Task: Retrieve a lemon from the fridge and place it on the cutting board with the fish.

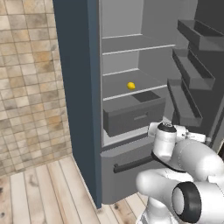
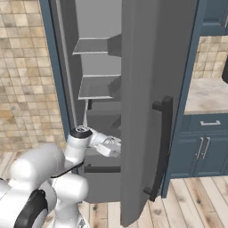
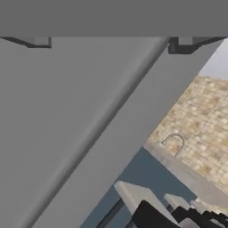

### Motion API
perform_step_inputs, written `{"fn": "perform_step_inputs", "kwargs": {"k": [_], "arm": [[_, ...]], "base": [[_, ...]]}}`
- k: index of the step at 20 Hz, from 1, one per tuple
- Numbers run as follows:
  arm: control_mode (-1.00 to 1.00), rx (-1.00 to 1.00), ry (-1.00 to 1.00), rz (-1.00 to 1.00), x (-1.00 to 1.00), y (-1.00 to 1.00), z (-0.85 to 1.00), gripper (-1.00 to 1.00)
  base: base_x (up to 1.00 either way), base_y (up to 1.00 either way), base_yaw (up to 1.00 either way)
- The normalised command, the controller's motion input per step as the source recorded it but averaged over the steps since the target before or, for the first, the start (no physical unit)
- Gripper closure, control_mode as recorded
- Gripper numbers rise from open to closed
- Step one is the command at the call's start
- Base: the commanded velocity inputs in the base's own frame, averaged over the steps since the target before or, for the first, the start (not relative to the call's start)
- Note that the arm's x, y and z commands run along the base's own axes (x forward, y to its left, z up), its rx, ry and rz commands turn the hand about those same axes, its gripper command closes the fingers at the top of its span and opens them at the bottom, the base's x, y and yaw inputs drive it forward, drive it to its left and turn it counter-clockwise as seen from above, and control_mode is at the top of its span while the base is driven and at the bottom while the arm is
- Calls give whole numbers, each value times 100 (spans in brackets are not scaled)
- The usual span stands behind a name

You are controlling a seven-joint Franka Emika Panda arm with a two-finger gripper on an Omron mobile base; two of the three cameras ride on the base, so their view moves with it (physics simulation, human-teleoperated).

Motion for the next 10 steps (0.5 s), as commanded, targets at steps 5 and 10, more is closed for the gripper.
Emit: {"fn": "perform_step_inputs", "kwargs": {"k": [5,10], "arm": [[-100,0,21,0,0,-100,-5,-100],[-100,-1,1,0,18,-100,-51,-100]], "base": [[0,0,0],[0,0,0]]}}
